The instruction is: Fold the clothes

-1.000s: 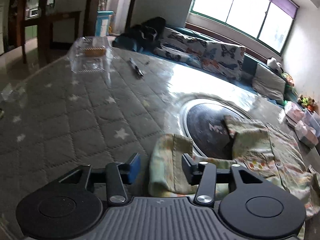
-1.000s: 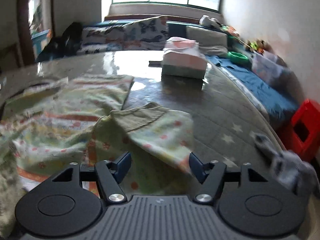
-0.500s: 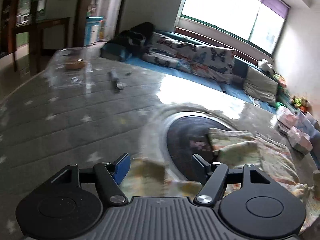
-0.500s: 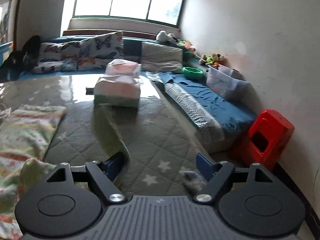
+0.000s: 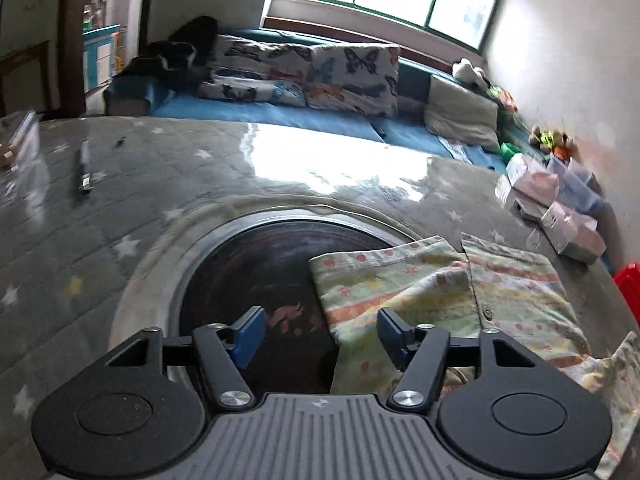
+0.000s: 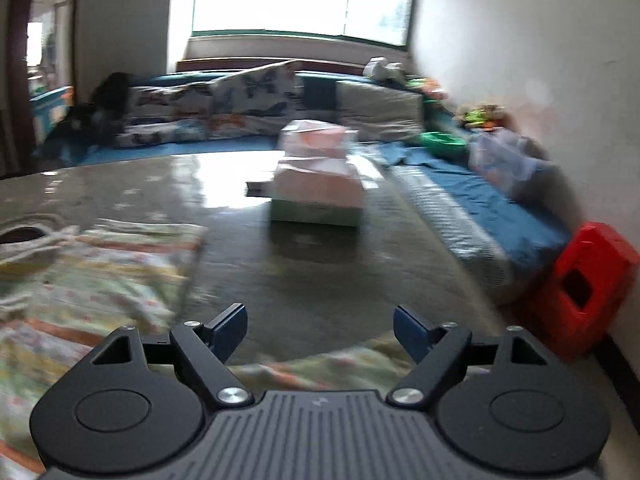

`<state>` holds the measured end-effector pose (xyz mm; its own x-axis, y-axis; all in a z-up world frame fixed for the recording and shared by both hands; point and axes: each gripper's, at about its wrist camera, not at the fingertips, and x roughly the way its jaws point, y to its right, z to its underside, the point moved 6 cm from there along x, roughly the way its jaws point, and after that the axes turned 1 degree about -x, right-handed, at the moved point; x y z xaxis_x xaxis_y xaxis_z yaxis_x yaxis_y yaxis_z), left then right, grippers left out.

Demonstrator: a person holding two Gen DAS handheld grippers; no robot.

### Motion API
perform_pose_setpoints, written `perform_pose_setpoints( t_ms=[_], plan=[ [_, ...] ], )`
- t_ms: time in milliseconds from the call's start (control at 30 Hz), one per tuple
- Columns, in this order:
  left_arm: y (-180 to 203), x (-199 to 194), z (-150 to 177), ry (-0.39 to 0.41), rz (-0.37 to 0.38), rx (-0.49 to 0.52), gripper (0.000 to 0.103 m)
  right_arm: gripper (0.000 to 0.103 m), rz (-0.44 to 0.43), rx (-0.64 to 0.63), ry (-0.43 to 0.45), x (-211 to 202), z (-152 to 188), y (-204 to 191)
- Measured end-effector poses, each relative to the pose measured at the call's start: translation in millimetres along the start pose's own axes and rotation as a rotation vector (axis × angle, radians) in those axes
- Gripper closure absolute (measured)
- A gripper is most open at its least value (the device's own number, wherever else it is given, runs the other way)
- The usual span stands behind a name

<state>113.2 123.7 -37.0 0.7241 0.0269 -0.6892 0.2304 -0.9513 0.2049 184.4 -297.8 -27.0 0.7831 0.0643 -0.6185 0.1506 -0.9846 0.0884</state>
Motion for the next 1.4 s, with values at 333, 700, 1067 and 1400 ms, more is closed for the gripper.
perform_pose_setpoints(
  t_ms=[333, 700, 1067, 1400],
  plan=[
    [5, 52, -12, -0.065, 0.036, 0.051, 0.071, 0.040, -0.195, -0.054, -0.069, 59, -31, -68],
    [11, 74, -30, -0.037, 0.014, 0.145, 0.101, 0.075, -0.247, -0.087, -0.150, 120, -45, -102],
    [8, 107, -54, -0.011, -0.052, 0.194, 0.101, 0.084, -0.242, -0.127, -0.131, 151, -69, -122],
    [24, 68, -36, -0.022, 0.004, 0.191, 0.060, 0.047, -0.339, -0.225, -0.111, 90, -54, -141]
  ],
)
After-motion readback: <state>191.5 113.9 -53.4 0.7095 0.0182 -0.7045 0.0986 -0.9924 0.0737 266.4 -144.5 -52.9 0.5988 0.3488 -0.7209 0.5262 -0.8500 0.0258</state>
